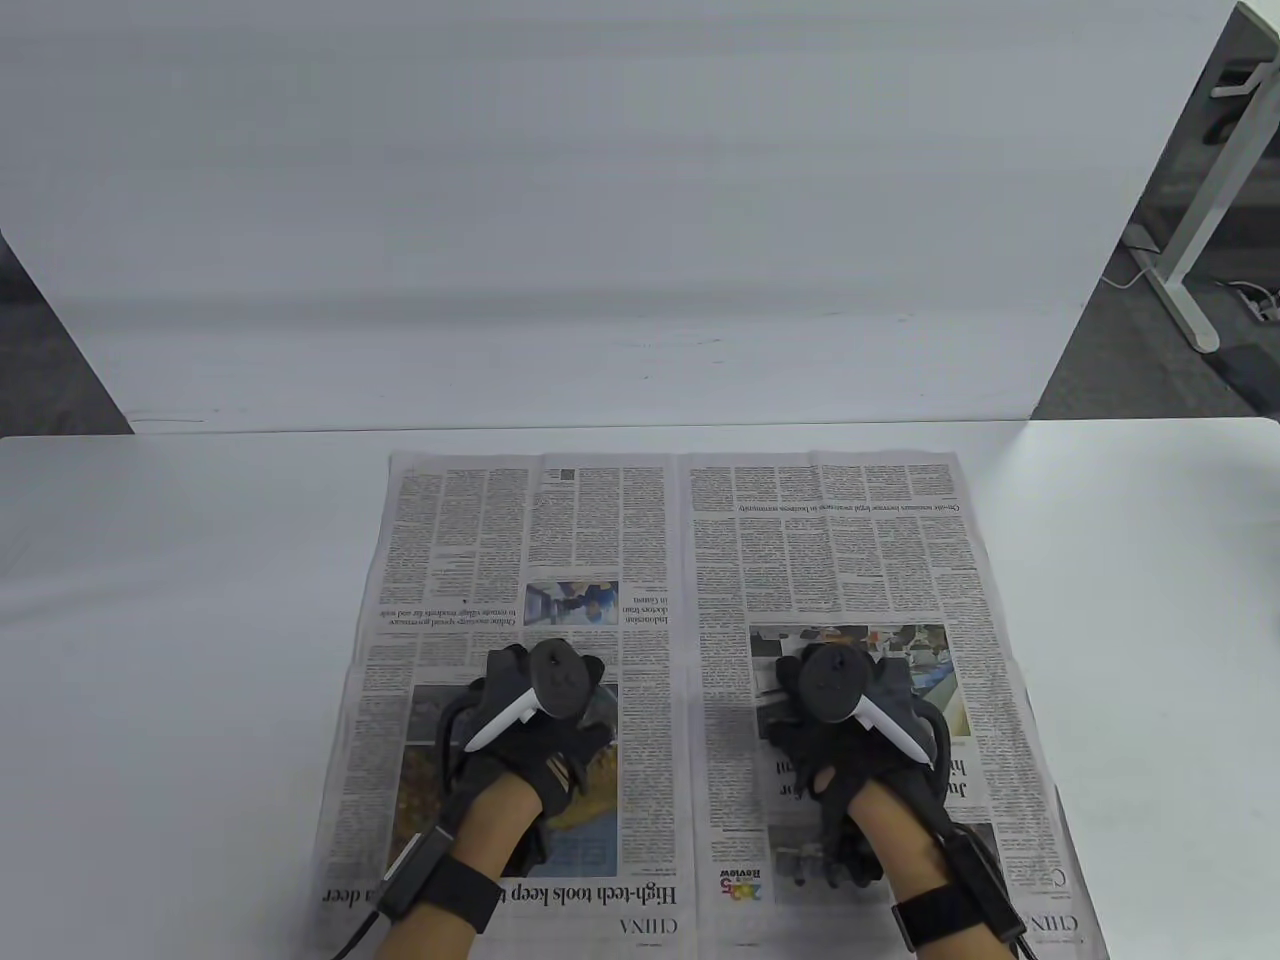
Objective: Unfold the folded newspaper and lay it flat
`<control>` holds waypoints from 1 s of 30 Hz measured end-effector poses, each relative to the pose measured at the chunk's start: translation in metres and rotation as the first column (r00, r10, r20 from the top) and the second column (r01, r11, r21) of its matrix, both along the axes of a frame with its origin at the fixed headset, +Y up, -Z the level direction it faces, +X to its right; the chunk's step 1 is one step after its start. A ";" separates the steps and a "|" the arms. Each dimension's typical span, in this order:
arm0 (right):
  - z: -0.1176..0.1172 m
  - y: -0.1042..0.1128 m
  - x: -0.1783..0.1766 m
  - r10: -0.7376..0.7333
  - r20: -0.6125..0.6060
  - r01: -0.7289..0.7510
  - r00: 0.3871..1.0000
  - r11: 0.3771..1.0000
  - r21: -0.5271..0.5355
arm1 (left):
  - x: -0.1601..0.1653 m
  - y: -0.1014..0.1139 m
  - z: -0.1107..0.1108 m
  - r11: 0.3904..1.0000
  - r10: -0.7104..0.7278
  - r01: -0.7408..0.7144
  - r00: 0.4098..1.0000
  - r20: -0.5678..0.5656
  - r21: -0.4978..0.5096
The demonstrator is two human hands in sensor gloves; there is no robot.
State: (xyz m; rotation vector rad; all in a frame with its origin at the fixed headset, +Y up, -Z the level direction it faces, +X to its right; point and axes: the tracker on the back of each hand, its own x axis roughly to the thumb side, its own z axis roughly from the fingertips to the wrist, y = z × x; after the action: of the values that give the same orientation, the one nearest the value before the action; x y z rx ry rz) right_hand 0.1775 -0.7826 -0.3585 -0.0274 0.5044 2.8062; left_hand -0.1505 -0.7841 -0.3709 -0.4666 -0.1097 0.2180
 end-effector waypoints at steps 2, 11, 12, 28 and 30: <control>-0.001 0.000 0.006 -0.001 0.021 0.001 1.000 1.000 -0.003 | -0.007 0.000 -0.001 1.000 0.004 -0.004 1.000 -0.026 0.000; -0.004 -0.002 0.033 -0.007 0.095 0.008 0.995 1.000 -0.011 | -0.040 -0.002 -0.004 1.000 0.023 -0.025 0.993 -0.117 -0.013; -0.005 -0.002 0.037 -0.011 0.103 0.013 0.995 1.000 -0.014 | -0.044 -0.002 -0.004 0.999 0.029 -0.031 0.991 -0.128 -0.014; -0.009 -0.005 0.092 -0.022 0.232 0.029 0.972 0.999 -0.027 | -0.081 -0.004 -0.006 0.998 0.049 -0.056 0.966 -0.252 -0.022; -0.008 -0.005 0.100 -0.026 0.252 0.034 0.967 0.999 -0.029 | -0.086 -0.005 -0.006 0.998 0.054 -0.061 0.961 -0.271 -0.021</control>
State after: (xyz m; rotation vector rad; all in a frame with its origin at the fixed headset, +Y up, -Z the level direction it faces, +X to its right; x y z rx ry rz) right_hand 0.2779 -0.7878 -0.3669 -0.3751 0.4840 2.7110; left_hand -0.2370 -0.7887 -0.3769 -0.4586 0.1475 0.3387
